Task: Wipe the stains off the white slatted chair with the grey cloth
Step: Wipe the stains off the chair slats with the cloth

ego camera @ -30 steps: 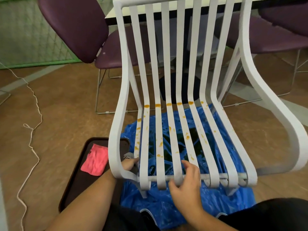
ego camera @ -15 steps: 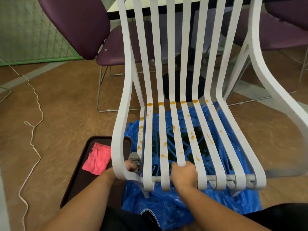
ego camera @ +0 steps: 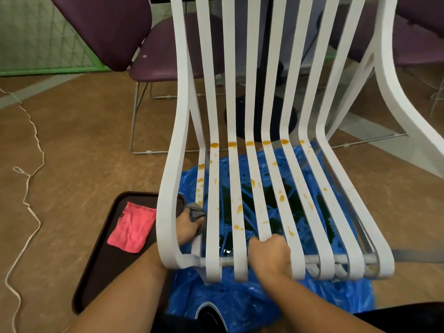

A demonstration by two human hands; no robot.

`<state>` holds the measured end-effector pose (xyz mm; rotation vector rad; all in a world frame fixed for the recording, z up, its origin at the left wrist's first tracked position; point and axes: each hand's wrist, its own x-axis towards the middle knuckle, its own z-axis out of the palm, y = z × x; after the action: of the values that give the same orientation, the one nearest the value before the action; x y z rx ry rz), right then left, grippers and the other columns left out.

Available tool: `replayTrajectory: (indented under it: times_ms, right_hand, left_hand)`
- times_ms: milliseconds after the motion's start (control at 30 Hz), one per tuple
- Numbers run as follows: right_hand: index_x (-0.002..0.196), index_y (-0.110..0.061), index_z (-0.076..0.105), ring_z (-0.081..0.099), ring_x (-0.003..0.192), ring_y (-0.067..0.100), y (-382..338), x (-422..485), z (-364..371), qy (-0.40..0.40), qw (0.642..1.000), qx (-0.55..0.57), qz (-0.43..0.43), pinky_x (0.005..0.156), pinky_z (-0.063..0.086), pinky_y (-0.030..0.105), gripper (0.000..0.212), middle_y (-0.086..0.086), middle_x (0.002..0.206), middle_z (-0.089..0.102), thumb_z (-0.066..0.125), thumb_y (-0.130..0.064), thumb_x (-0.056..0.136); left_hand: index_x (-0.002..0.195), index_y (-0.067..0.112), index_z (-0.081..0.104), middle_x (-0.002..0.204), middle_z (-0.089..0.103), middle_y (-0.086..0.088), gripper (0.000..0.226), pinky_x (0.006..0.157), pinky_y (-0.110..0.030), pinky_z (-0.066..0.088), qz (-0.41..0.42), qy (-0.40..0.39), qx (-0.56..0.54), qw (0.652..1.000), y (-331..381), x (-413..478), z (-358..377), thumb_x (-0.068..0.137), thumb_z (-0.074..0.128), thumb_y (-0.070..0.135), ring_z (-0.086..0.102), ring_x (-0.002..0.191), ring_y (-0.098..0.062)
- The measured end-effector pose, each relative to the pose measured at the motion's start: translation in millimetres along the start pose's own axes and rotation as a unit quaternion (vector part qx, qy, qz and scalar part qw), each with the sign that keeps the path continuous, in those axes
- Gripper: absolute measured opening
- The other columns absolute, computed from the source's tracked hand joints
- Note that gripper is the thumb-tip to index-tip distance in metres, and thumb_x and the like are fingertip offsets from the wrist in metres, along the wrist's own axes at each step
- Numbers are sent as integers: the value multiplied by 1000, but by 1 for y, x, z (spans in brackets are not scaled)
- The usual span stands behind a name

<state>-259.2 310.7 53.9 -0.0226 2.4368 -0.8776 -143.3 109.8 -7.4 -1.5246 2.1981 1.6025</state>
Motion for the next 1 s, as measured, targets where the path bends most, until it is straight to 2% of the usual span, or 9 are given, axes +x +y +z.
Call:
replayTrajectory:
  times_ms: [67, 233, 400, 500, 600, 667, 767, 900, 1000]
  right_hand:
    - [73, -11, 64, 64, 57, 19, -6, 5, -2, -14, 1000, 4, 2, 45, 45, 25, 15, 2, 65, 66, 65, -22, 83]
    - [80, -12, 65, 66, 61, 20, -7, 8, 2, -20, 1000, -1, 9, 50, 54, 29, 9, 2, 71, 68, 63, -21, 83]
    - [85, -17, 60, 64, 63, 20, -6, 4, 6, 16, 999, -40, -4, 58, 58, 35, 15, 0, 73, 65, 58, -31, 89]
    - [90, -16, 60, 62, 66, 19, -5, 4, 9, 35, 998, -47, -11, 60, 54, 33, 19, -1, 74, 63, 56, -35, 93]
    - [92, -15, 61, 62, 67, 19, -4, 4, 10, 43, 998, -45, -14, 59, 50, 31, 21, -1, 75, 62, 56, -35, 95]
    - [93, -15, 61, 62, 68, 19, -4, 4, 11, 44, 998, -47, -13, 58, 47, 30, 20, -1, 77, 62, 55, -34, 95]
    - [93, -15, 62, 62, 68, 18, -4, 3, 11, 47, 998, -49, -9, 57, 47, 30, 20, -1, 77, 62, 55, -33, 95]
    - [92, -15, 62, 62, 68, 19, -4, 2, 12, 49, 998, -44, -9, 57, 49, 30, 19, 0, 77, 63, 55, -33, 95]
    - [91, -15, 62, 62, 68, 19, -4, 2, 11, 51, 998, -43, -9, 55, 48, 29, 20, 0, 77, 63, 55, -33, 95]
  left_hand:
    - [108, 28, 54, 103, 68, 5, 20, 81, -14, 52, 9, -15, -50, 999, 5, 7, -2, 96, 67, 19, 65, 94, -7]
    - [109, 4, 69, 102, 75, -18, 24, 92, -57, 57, -134, -102, -102, 980, -14, 21, -6, 87, 75, 10, 72, 99, -36]
    - [105, 2, 68, 92, 75, -14, 10, 81, -42, 62, -158, -150, -99, 971, -8, 3, 1, 97, 63, 6, 72, 87, -29]
    - [105, 9, 65, 99, 71, -15, 14, 85, -51, 60, -153, -156, -31, 975, -5, 9, 5, 96, 61, 19, 70, 91, -29]
    - [116, 22, 46, 106, 63, -10, 14, 73, -34, 56, -123, -116, 52, 984, 10, 9, 4, 103, 52, 22, 64, 93, -21]
    - [152, 28, 3, 115, 60, -11, 68, 79, -29, 53, -68, -104, 82, 989, 11, 18, 4, 104, 51, 22, 62, 95, -19]
    - [137, 31, -44, 109, 68, -16, 101, 82, -31, 55, -29, -102, 126, 986, 6, 25, 8, 104, 51, 26, 68, 91, -24]
    - [158, 8, -14, 140, 50, -29, 91, 101, -43, 42, -68, 33, 113, 991, 2, 20, 19, 101, 56, 21, 54, 125, -44]
    - [137, 1, 51, 120, 67, -19, 56, 99, -40, 52, -84, -48, 123, 988, -11, 26, 15, 92, 69, 29, 64, 114, -37]
